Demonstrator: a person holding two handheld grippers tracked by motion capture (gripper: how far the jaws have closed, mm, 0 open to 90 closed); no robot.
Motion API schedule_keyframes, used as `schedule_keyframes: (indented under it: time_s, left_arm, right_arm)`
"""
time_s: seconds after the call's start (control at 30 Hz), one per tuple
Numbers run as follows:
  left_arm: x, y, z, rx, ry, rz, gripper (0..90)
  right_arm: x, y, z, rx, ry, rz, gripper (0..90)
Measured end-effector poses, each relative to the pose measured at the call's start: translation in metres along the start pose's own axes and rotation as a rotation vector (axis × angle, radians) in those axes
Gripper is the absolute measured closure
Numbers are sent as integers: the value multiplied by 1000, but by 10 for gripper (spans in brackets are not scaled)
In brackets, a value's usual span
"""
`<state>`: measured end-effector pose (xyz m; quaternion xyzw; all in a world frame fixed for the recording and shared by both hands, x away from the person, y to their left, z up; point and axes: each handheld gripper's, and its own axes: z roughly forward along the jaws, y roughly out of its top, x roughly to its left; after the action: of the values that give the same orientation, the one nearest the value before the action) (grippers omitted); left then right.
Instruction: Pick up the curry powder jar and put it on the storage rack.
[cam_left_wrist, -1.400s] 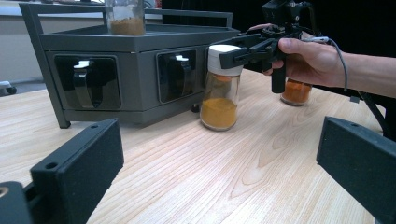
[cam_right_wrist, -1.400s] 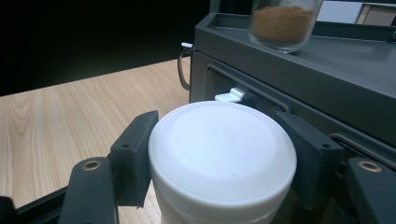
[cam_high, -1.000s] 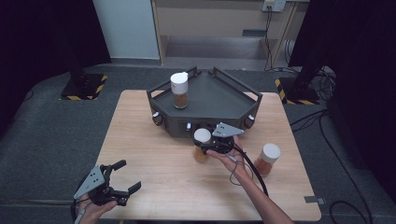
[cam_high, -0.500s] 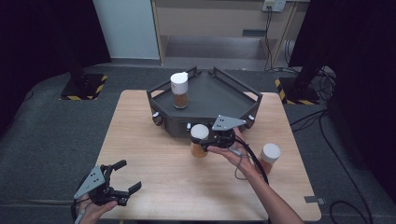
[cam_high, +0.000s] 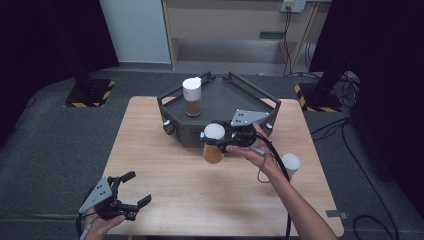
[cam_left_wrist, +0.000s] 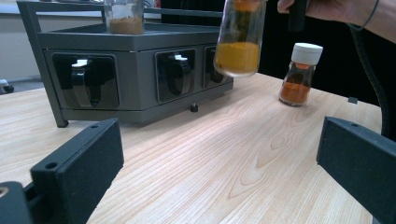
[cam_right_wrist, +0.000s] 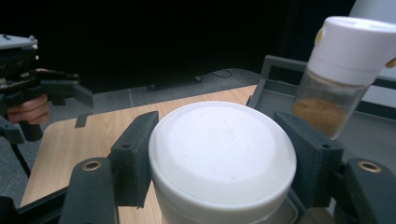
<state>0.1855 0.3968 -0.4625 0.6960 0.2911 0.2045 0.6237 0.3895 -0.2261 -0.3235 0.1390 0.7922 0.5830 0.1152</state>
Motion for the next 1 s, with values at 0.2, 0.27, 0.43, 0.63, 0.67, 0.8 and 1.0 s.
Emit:
schedule_keyframes:
  time_s: [0.2, 0.27, 0.43, 0.63, 0.67, 0.8, 1.0]
  left_arm:
    - [0, 0, 0, 2, 0, -1, 0]
    - [1, 0, 0, 3, -1, -2, 0]
    - [1, 0, -1, 0, 2, -5, 0]
    - [1, 0, -1, 1, 1, -4, 0]
    - [1, 0, -1, 1, 2, -4, 0]
    - [1, 0, -1, 1, 0, -5, 0]
    - [1, 0, -1, 4, -2, -5, 0]
  right_arm:
    - [-6, 14, -6, 1, -15, 4, 340]
    - [-8, 19, -7, 3, -20, 2, 340]
    - [-14, 28, -10, -1, -19, 2, 341]
    - [-19, 38, -10, 3, -14, -8, 341]
    - [-20, 40, -10, 7, -13, -11, 341]
    - [-22, 43, -8, 8, -10, -1, 340]
    - [-22, 48, -4, 6, -12, -10, 341]
